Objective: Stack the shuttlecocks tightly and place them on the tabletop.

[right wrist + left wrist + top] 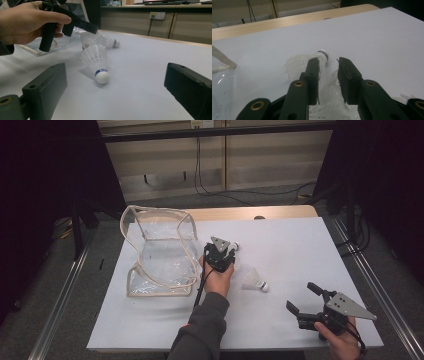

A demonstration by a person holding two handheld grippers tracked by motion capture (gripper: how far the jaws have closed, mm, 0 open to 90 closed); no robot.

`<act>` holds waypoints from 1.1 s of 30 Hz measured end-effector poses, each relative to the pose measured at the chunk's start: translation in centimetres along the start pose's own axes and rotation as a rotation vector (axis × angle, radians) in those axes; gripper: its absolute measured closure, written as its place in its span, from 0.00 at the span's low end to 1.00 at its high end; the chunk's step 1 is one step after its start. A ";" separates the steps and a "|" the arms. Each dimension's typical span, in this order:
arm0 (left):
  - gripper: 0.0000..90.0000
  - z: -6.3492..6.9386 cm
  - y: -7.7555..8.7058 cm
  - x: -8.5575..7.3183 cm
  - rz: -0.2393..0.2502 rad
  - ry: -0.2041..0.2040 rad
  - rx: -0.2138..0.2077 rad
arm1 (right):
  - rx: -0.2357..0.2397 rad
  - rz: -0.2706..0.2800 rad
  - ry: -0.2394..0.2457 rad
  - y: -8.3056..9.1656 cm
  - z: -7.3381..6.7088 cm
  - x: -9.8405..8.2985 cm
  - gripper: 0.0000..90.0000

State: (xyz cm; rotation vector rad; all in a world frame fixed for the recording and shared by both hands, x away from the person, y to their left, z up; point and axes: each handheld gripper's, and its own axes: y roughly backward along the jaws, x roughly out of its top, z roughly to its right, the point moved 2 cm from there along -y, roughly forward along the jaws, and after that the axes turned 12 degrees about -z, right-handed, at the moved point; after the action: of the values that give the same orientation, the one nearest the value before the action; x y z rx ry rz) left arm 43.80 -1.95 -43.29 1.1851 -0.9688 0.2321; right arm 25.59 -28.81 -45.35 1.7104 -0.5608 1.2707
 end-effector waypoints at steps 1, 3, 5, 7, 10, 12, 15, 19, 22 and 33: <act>0.77 0.0 0.0 0.0 0.000 0.000 0.004 | 0.000 -0.001 0.002 0.0 0.0 0.0 0.04; 0.73 -0.1 0.0 0.0 0.000 0.000 -0.005 | 0.001 -0.001 0.002 0.0 0.0 0.0 0.04; 0.73 0.0 -0.1 0.0 0.002 0.011 -0.007 | 0.002 -0.001 0.003 0.0 0.0 0.0 0.04; 0.72 0.0 -0.1 0.0 0.003 0.016 -0.008 | 0.003 -0.002 0.003 0.0 0.0 0.0 0.04; 0.73 0.0 -0.2 0.0 0.002 0.020 -0.021 | 0.003 -0.002 0.004 0.0 0.0 0.0 0.04; 0.72 0.1 -0.2 0.0 0.005 0.019 -0.024 | 0.004 -0.002 0.004 0.0 0.0 0.0 0.04; 0.72 0.2 -0.2 0.1 0.004 0.023 -0.028 | 0.005 -0.004 0.003 0.0 0.0 0.0 0.04; 0.73 0.1 -0.3 0.1 0.008 0.027 -0.038 | 0.004 -0.003 0.003 -0.1 -0.1 0.0 0.04; 0.75 0.0 -0.3 0.2 0.004 0.037 -0.047 | 0.005 -0.003 0.004 -0.1 0.0 0.0 0.04; 0.79 0.2 0.1 1.2 -0.013 0.019 -0.064 | 0.006 -0.003 0.005 -0.1 0.0 0.0 0.04</act>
State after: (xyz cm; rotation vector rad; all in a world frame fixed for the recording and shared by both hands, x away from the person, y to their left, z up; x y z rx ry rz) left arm 44.31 -2.42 -42.33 1.1278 -0.9453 0.2004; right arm 25.63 -28.73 -45.37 1.7118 -0.5521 1.2753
